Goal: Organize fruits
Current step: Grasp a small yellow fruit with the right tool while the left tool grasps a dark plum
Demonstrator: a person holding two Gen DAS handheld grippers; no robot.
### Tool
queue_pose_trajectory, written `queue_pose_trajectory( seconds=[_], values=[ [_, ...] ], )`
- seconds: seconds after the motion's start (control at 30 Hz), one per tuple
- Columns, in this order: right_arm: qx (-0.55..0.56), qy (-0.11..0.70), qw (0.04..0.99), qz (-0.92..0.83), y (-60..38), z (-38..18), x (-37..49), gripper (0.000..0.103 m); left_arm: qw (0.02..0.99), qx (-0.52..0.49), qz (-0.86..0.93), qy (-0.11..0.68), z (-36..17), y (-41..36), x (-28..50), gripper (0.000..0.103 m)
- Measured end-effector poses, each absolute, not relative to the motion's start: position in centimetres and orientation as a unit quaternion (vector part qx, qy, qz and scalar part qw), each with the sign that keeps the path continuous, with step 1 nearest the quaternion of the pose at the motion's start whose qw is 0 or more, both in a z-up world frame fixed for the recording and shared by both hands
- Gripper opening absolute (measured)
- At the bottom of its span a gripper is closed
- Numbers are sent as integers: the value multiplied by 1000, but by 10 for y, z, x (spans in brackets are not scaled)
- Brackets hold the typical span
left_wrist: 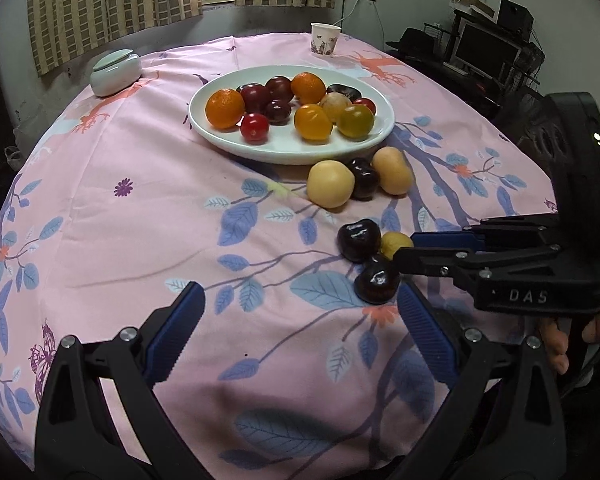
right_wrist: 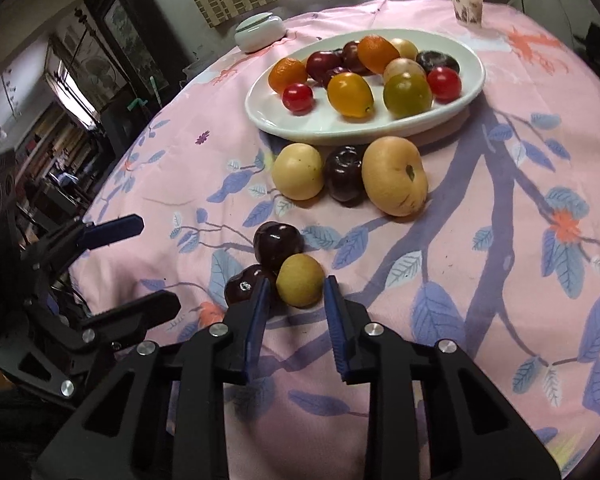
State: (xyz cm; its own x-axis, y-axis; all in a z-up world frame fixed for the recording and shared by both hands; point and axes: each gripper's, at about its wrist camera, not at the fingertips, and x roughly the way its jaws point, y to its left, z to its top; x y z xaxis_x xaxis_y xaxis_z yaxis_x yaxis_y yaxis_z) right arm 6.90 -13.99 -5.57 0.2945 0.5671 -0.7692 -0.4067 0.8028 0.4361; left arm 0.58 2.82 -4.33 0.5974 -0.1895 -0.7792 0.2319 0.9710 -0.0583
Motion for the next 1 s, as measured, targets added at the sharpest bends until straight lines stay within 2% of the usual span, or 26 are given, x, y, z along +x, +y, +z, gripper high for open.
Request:
queue_pose_trajectory(
  seconds=[0.13, 0.2, 0.4, 0.67, 1.0],
  values=[
    [118, 523, 778, 328, -147, -62, 77, 30, 893, 19, -114, 435, -42, 28, 2, 99],
    [119, 519, 784, 319, -148, -60, 74, 23, 893, 20, -109, 436, -41, 28, 1, 99],
    [22, 468, 846, 255, -155, -33, 50, 23, 890, 32, -112, 441, -43, 21, 5, 99],
    [17, 486, 847, 217, -180, -49, 54, 24, 878, 54, -142, 454, -60, -16, 23, 99],
    [-12, 471, 854, 221, -164, -46, 55, 27, 875, 35, -127, 466, -68, -10, 31, 99]
  ],
)
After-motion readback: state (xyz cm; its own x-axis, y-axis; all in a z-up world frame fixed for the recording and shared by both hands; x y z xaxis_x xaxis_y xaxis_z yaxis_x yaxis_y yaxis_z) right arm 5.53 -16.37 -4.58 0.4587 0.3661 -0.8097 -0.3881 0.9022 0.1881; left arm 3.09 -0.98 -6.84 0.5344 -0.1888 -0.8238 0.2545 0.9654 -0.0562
